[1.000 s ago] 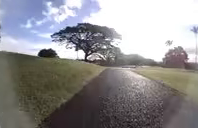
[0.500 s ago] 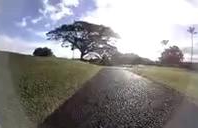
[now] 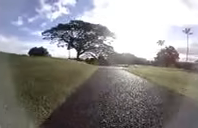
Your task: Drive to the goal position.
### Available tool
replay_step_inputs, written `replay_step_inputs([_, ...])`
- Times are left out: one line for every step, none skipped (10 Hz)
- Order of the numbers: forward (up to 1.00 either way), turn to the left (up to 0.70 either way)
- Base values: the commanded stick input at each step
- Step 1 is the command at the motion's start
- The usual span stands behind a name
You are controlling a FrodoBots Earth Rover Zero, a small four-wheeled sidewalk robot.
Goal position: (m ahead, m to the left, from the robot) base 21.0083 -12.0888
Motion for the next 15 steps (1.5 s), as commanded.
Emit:
replay_step_inputs([0.6,0.0])
replay_step_inputs([0.6,0.0])
replay_step_inputs([0.6,0.0])
replay_step_inputs([0.6,0.0])
replay_step_inputs([0.6,0.0])
replay_step_inputs([0.6,0.0])
replay_step_inputs([0.6,0.0])
replay_step_inputs([0.6,0.0])
replay_step_inputs([0.6,0.0])
replay_step_inputs([0.6,0.0])
replay_step_inputs([0.6,0.0])
replay_step_inputs([0.6,0.0])
replay_step_inputs([0.6,0.0])
replay_step_inputs([0.6,-0.06])
replay_step_inputs([0.6,-0.15])
